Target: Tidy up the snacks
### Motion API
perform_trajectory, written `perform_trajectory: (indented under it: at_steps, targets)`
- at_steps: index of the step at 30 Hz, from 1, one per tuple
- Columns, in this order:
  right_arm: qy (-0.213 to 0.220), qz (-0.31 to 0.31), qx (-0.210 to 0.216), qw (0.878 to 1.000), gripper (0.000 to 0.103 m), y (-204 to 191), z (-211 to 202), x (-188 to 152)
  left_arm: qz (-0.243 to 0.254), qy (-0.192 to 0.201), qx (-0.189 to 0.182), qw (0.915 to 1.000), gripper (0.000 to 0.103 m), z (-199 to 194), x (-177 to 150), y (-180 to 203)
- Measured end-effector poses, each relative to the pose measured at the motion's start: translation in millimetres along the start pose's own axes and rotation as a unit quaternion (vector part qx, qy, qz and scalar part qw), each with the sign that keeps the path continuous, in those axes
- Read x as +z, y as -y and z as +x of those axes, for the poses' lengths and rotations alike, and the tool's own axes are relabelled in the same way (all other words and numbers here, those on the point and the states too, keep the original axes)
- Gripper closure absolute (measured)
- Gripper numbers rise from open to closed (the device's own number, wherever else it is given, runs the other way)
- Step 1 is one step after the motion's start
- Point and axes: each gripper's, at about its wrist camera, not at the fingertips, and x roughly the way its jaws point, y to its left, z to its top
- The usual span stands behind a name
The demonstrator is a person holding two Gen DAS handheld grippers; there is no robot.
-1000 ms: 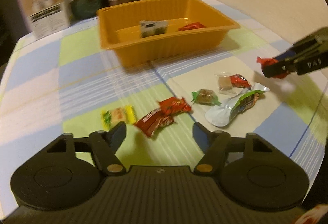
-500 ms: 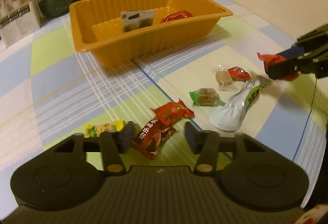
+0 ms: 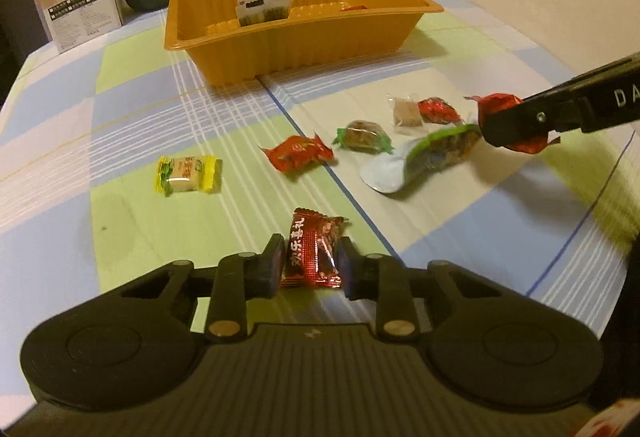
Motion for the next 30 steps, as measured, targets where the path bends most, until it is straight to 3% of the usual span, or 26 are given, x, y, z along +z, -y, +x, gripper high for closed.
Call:
perform_trajectory:
  at_steps: [7, 18, 30]
  targets:
    - [-0.001, 0.016, -0.003, 1.0, 0.075, 0.7, -4.8, -9.8, -0.023, -0.002, -0.007, 0.9997, 0.077, 0.8, 3.4, -6.8]
    - [0.002, 0.023, -0.011, 1.0, 0.075, 1.3, -7.0, -15.6, -0.029, 0.004, 0.012, 0.9995, 0.081, -0.1, 2.8, -0.9]
    - [0.021, 0.021, -0.016, 0.999, 0.075, -7.2, -22.8, -11.6, -0.078, 0.05, 0.025, 0.9954, 0.082, -39.9, 16.6, -9.1]
